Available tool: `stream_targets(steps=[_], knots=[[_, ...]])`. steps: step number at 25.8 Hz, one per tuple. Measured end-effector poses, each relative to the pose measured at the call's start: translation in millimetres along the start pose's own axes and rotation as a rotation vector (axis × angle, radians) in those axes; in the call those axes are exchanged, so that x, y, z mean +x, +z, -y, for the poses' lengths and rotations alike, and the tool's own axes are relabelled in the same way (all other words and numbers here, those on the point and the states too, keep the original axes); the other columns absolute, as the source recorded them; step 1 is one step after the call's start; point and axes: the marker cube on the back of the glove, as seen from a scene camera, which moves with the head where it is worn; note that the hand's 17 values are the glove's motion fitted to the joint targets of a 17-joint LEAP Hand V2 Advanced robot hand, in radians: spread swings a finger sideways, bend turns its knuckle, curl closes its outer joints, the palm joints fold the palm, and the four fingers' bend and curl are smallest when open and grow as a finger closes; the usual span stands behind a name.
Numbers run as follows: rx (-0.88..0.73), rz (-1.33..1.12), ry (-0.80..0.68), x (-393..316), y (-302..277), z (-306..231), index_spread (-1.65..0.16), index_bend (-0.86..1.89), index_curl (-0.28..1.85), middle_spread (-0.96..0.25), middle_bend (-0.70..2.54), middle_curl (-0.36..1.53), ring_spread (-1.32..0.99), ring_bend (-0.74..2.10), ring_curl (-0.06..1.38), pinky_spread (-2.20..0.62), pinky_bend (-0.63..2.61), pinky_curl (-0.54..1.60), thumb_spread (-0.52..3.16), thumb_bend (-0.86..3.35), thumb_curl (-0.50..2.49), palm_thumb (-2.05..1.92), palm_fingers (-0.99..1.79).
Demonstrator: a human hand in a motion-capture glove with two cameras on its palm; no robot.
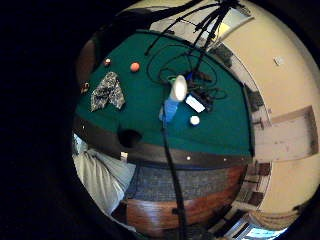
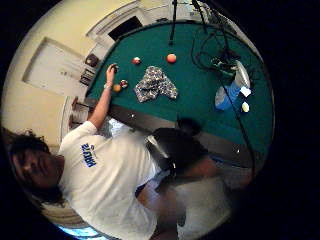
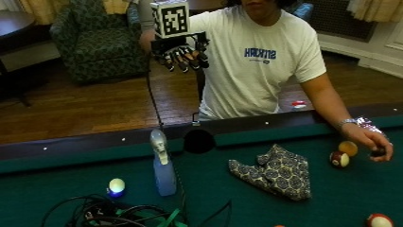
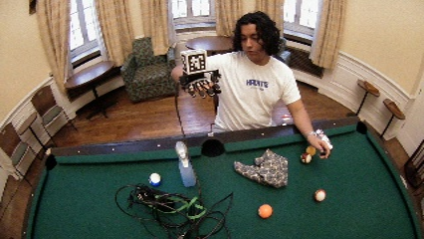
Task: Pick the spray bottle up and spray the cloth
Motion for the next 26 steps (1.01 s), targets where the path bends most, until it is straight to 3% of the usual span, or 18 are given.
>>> stream_targets(steps=[10,26], knots=[[-0.02,-0.023,0.01,-4.9,2.4,-0.9,-0.37,0.12,0.1,-0.08,0.26,0.15,-0.06,0.37,0.15,0.18,0.42,0.19,0.78,0.14,0.13,0.36,0.3],[0.008,0.046,0.121,39.9,38.4,-25.8,-0.42,0.14,0.17,-0.09,0.26,0.24,-0.07,0.39,0.21,0.22,0.4,0.26,0.97,0.04,0.21,0.42,0.29]])
